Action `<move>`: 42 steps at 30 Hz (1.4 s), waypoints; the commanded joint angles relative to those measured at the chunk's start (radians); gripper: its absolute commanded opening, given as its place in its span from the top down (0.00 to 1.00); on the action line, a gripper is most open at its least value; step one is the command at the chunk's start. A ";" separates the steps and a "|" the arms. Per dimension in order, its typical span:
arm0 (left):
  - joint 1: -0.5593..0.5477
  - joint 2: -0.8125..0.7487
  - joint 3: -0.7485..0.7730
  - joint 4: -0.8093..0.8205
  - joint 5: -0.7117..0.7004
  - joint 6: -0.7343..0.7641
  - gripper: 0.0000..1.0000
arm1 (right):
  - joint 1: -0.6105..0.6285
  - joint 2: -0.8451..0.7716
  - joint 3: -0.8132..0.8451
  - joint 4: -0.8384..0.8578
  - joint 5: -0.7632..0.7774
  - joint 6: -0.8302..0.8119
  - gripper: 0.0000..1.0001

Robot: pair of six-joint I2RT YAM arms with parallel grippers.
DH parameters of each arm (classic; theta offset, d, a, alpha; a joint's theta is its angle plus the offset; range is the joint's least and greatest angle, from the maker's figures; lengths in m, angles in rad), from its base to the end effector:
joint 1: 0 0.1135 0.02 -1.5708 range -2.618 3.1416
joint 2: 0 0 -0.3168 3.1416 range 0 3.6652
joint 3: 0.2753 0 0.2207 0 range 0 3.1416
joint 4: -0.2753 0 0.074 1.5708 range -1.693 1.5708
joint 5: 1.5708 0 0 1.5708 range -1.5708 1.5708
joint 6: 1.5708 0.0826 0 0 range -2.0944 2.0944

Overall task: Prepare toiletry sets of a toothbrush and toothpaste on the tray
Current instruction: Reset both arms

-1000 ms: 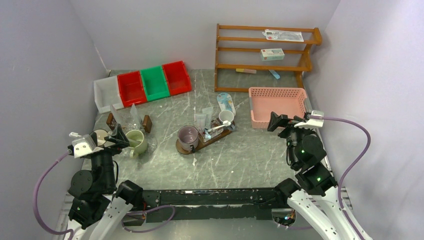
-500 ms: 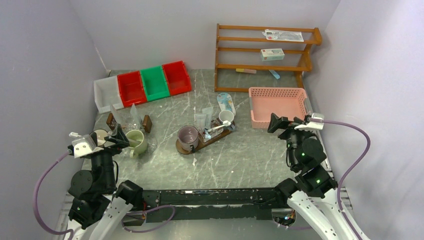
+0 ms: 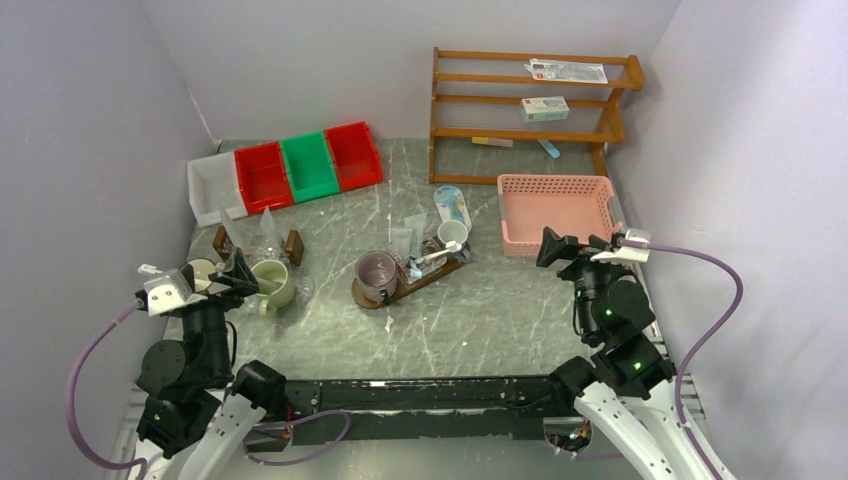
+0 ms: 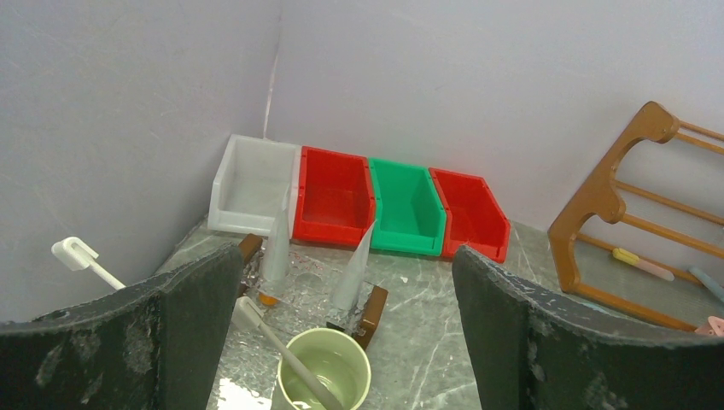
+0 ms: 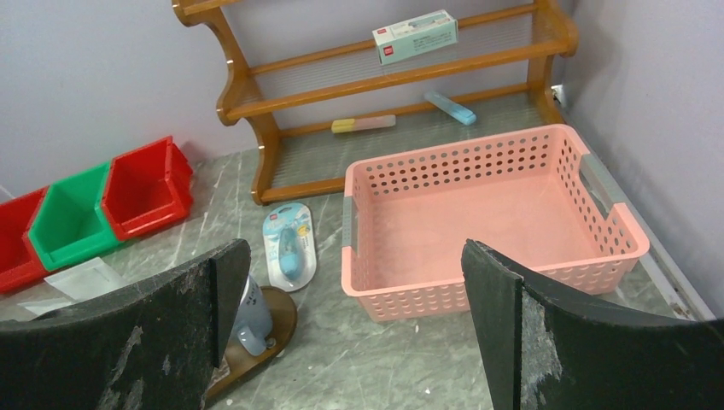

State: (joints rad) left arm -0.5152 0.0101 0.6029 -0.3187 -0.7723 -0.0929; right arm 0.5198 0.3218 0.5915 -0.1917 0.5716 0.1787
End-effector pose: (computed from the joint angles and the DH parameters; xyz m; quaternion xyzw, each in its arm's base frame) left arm 0.0058 0.0629 0.3212 -0.1763 0.6099 -0.0041 0.7726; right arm 0.0667 -0.0133 0.3393 0.0934 0.6771 0.0612 0.7273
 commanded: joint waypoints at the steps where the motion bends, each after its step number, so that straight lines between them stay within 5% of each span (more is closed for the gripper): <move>1: -0.005 -0.008 0.012 0.001 0.013 0.002 0.03 | -0.003 -0.016 -0.021 0.010 -0.001 -0.012 0.00; 42: -0.005 -0.007 0.006 0.012 0.016 0.006 0.03 | -0.003 -0.018 -0.026 0.018 -0.030 -0.021 0.00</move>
State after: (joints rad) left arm -0.5152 0.0101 0.6029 -0.3183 -0.7719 -0.0925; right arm 0.5198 0.3107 0.5777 -0.1852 0.5484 0.1711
